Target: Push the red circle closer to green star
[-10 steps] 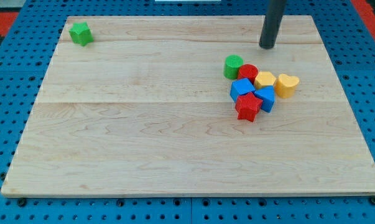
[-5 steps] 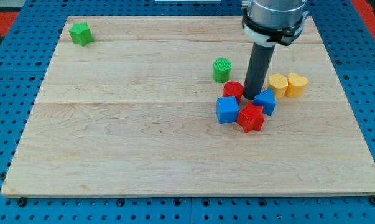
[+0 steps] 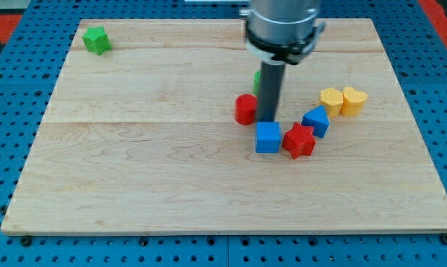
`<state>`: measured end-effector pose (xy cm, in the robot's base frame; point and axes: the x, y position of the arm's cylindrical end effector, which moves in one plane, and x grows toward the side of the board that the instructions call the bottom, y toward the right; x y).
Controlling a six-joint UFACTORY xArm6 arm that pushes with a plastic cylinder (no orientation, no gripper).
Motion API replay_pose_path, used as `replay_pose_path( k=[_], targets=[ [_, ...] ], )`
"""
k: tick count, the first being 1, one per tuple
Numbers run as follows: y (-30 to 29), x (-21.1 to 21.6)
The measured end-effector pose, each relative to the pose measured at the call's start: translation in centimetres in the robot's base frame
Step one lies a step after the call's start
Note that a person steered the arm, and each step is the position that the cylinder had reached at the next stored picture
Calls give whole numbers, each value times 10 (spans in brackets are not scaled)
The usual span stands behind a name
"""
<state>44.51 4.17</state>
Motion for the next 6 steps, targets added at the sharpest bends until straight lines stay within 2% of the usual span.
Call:
replay_pose_path(
  k=[1, 3, 6],
  targets=[
    [-26, -21],
    [-42, -83],
    [-130, -145]
  ],
)
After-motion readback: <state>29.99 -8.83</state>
